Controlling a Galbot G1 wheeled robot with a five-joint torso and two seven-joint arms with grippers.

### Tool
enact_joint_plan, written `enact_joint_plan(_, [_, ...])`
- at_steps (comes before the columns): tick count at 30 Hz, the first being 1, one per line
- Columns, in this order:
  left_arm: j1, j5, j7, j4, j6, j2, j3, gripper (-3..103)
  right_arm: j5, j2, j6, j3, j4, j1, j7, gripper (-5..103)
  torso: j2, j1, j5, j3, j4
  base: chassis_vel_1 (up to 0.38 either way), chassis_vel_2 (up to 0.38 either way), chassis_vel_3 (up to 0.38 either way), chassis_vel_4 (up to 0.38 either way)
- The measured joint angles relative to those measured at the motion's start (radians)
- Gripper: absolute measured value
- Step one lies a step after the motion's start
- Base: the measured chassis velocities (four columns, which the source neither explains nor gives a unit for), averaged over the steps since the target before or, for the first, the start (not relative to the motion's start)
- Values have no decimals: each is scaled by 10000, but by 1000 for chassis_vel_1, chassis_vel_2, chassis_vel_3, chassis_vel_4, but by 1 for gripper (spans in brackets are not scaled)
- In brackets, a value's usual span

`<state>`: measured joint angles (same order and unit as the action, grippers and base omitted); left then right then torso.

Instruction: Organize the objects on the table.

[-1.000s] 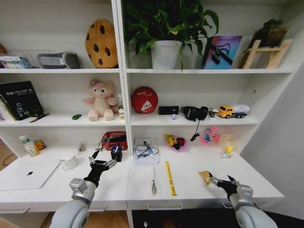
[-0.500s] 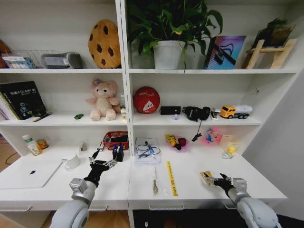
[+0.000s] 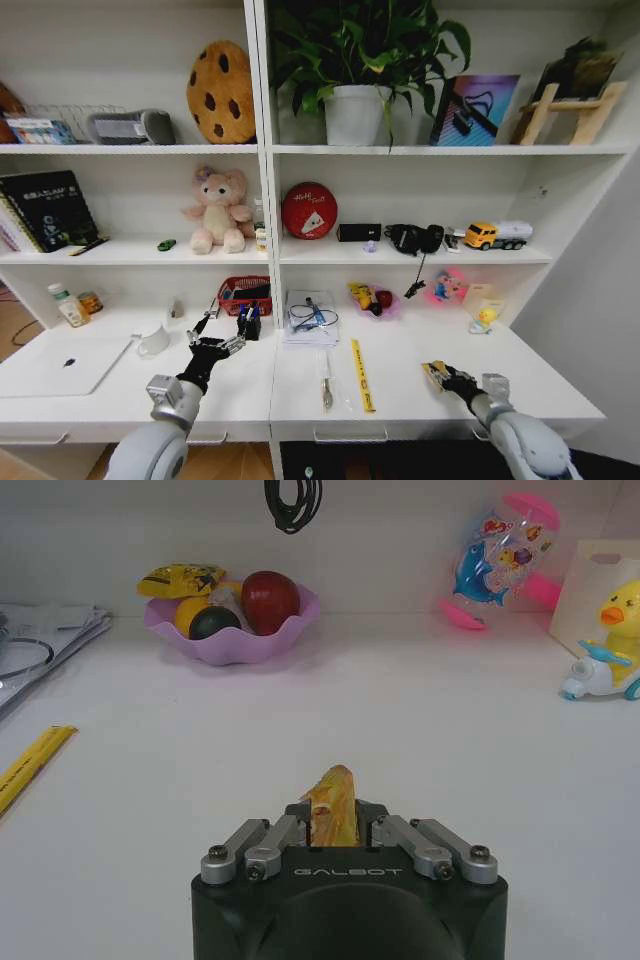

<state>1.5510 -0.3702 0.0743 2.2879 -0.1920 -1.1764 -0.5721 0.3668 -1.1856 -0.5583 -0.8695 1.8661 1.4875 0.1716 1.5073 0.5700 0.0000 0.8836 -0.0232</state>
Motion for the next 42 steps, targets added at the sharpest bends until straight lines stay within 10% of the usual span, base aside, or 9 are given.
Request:
enact_joint_plan(9, [0,0,0,0,0,0,0,100,-166,-177,394,2,-159,-42,48,1,0,0,0,0,0,0,0,0,0])
enact_joint_plan(27, [0,0,-2,0,0,0,0,100,-26,2006,3887,2104,-1593,-2789,1366,0,0,0,1,1,0,0,0,0,0])
enact_joint_plan(42, [0,0,-1,0,0,0,0,100,34,979,4534,4259,-5987,-7524,1442,0,-1,1,-1,1,0,0,0,0,0])
